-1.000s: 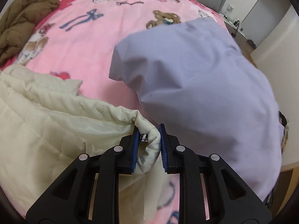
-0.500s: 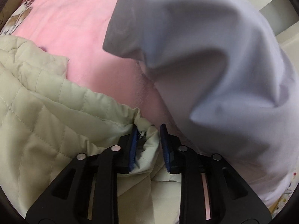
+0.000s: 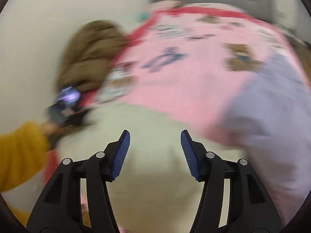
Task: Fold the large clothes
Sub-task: 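Open the right gripper while the left gripper releases the hem, then move both grippers to the edge of the folded cream jacket, then close both grippers on the folded jacket edge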
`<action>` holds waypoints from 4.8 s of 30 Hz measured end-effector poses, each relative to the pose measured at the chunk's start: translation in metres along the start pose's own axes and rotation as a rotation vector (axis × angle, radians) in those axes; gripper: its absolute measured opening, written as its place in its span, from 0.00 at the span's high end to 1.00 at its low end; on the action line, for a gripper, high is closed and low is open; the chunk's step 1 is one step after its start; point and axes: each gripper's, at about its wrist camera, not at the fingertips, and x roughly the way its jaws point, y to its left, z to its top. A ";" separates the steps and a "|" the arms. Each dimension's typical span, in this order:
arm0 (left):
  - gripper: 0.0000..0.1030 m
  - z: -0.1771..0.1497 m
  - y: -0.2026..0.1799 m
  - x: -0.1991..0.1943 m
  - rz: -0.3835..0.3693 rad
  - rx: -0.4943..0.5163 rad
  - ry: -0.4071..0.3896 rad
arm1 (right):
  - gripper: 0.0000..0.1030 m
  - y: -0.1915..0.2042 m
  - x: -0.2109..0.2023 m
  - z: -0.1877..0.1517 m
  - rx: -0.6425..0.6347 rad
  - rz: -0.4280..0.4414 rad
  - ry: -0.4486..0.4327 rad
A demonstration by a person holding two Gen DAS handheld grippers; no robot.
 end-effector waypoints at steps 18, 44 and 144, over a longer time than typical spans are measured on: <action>0.62 -0.018 0.060 -0.019 -0.264 -0.031 -0.090 | 0.60 0.114 0.217 0.040 -0.159 0.079 0.257; 0.49 -0.115 0.057 -0.050 -0.563 -0.183 -0.182 | 0.44 0.106 0.119 0.031 -0.116 -0.161 -0.021; 0.33 -0.071 0.038 0.042 -0.926 -0.057 0.121 | 0.59 -0.152 0.043 -0.128 0.437 -0.255 0.327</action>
